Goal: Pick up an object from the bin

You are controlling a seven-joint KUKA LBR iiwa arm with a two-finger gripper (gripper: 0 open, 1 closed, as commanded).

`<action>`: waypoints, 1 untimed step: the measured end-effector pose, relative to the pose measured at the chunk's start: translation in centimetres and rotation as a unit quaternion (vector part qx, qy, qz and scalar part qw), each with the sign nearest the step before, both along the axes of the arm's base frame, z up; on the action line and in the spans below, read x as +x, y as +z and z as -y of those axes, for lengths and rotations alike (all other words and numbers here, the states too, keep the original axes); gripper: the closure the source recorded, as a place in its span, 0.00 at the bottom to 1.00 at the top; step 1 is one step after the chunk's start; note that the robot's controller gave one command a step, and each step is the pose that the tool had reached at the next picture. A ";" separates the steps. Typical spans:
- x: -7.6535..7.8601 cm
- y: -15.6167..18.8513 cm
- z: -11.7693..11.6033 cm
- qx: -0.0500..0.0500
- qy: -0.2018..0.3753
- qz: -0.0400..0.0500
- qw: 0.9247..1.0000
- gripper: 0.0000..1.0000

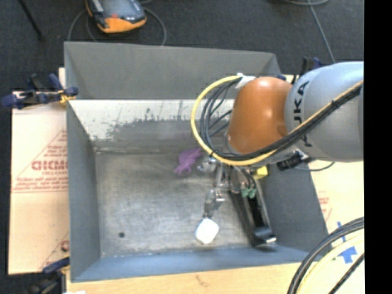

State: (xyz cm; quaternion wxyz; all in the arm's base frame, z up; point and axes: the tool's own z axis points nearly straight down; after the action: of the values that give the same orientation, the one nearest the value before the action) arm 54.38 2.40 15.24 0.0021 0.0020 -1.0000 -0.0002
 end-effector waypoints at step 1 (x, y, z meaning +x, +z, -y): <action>0.6 4.1 0.0 0.000 -0.011 0.006 1.000 0.00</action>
Offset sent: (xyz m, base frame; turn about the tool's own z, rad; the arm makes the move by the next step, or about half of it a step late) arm 0.0146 -0.0478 -0.0555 0.0480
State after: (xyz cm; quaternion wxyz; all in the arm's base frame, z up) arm 54.94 2.41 19.30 -0.0043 -0.0087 -1.0000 -0.0003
